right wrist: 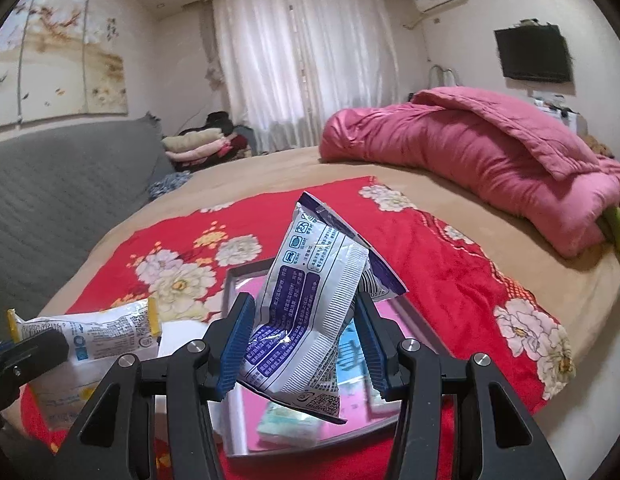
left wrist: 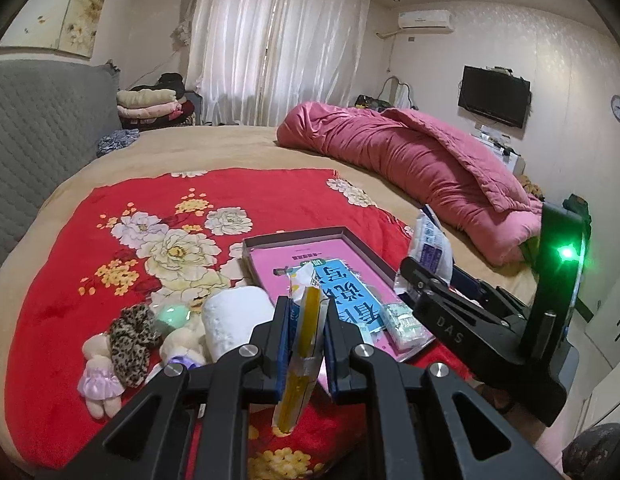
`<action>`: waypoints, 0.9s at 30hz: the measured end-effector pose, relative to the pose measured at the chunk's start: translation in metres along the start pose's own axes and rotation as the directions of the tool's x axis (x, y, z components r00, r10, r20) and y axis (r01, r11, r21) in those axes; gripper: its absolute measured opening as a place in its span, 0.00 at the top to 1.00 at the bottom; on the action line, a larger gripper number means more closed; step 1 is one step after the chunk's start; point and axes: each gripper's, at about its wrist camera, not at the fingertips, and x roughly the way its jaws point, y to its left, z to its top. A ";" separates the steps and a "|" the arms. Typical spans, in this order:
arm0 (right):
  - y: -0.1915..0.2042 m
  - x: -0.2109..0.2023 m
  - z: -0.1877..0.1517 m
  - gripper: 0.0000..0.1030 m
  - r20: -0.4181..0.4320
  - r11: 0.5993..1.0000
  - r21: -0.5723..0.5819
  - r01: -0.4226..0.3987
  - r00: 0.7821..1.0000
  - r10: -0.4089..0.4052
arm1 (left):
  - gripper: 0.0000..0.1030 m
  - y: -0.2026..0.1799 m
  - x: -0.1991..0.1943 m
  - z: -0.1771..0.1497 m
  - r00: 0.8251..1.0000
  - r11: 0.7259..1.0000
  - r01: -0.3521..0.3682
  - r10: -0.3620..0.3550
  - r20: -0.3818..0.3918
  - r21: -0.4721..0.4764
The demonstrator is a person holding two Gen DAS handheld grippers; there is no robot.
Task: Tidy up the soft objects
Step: 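Lift both bags and carry them toward the pink tray with both tools, then lower the yellow bag with the left tool while the right tool lowers its bag onto the tray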
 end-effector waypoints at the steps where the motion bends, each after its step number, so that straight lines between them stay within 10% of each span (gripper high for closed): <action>1: -0.004 0.001 0.001 0.49 0.001 1.000 0.008 0.006 1.000 -0.006 | 0.86 -0.003 0.003 0.001 1.000 1.000 -0.003 0.003 -0.003 0.006; 27: -0.044 0.028 -0.008 0.49 -0.047 0.996 0.045 0.070 0.997 -0.068 | 0.86 -0.039 0.102 0.007 0.995 0.998 0.023 -0.016 -0.101 0.067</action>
